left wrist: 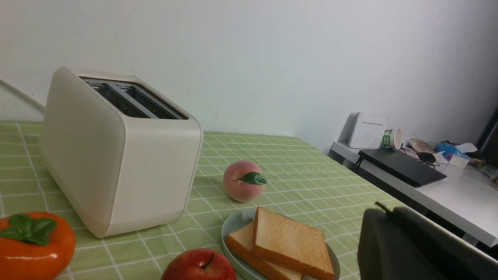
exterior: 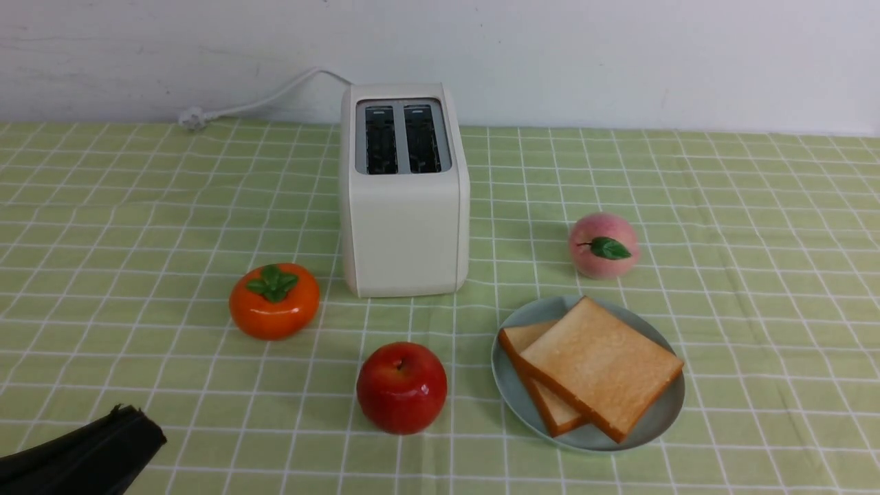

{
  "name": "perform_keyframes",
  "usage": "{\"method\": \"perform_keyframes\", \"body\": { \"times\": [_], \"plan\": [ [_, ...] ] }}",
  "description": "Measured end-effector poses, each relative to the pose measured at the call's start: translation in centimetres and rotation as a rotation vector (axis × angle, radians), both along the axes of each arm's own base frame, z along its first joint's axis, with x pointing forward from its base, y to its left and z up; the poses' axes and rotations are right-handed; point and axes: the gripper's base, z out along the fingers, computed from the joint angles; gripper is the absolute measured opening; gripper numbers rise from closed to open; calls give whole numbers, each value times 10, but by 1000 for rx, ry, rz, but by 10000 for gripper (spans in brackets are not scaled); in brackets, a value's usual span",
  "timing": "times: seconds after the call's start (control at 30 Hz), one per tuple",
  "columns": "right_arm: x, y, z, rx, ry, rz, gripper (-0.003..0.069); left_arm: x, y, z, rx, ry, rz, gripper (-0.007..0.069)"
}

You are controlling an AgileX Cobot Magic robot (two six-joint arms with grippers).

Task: Take toasted bread from bread machine on green coffee tablecloth place on plate.

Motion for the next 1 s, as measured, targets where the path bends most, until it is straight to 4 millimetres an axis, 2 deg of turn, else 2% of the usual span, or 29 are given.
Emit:
{"method": "perform_keyframes", "body": {
  "times": [0.07, 0.1, 0.23, 0.27, 0.3, 0.4, 0.57, 0.73, 0.8, 0.83, 0.87, 1.0],
  "plan": [
    [4, -2, -10, 6, 2, -20, 1, 0, 0, 0, 0, 0, 0, 8],
    [9, -3, -30, 13, 42, -36, 3, 0, 0, 0, 0, 0, 0, 12],
    [13, -4, -69, 20, 147, -47, 6, 0, 0, 0, 0, 0, 0, 18],
    [13, -4, -73, 20, 158, -48, 6, 0, 0, 0, 0, 0, 0, 18],
    [13, -5, -88, 24, 203, -52, 8, 0, 0, 0, 0, 0, 0, 19],
    [14, -8, -110, 1, 227, -83, 13, 0, 0, 0, 0, 1, -1, 20],
    [6, -10, -124, -26, 155, -104, 14, 0, 0, 0, 1, 2, -3, 24],
    [-3, -10, -128, -36, 42, -101, 6, 0, 0, 0, 1, 2, -3, 28],
    [-6, -11, -141, -35, -28, -105, -8, 0, 0, 0, 1, 2, -3, 29],
    [-6, -11, -141, -34, -31, -103, -8, 0, 0, 0, 1, 2, -3, 29],
    [-6, -11, -149, -47, -15, -90, -12, 0, 0, 0, 1, 3, -3, 29],
    [-7, -11, -150, -67, -13, -84, -15, -1, 0, -1, 1, 2, -10, 33]
  ]
}}
